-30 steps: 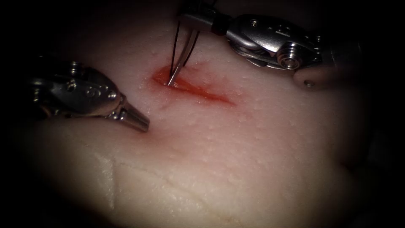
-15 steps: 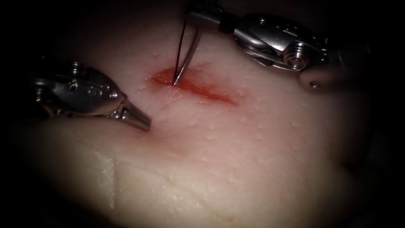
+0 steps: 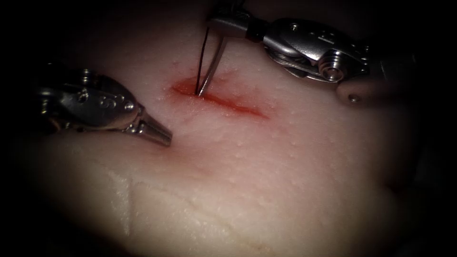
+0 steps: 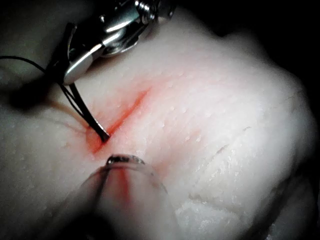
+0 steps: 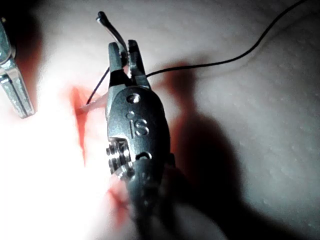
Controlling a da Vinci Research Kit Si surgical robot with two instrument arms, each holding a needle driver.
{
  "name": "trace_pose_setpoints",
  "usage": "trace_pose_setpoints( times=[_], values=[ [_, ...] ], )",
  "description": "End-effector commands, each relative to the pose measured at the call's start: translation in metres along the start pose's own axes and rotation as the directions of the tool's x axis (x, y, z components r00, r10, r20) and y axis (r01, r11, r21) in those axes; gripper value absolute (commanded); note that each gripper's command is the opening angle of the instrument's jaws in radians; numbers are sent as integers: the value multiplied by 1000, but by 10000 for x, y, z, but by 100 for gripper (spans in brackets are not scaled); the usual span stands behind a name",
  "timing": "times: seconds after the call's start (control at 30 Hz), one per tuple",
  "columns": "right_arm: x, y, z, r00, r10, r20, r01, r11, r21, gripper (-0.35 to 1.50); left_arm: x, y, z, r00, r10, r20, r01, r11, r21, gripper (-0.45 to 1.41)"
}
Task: Wound Closure
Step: Right hand throws needle through skin below incision
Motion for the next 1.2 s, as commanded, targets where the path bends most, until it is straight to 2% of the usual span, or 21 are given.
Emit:
trace_pose_setpoints(
  times=[0.03, 1.2],
  values=[
    [-7, -5, 7, 1000, 16, -5, -16, 1000, 2, -35, -1, 4, 10, 1000, -2, -3, 2, 1000, -2, -43],
    [-10, -5, 16, 984, 175, 21, -175, 984, 24, -35, -13, 2, 21, 1000, 7, -6, -7, 1000, 19, -45]
  ],
)
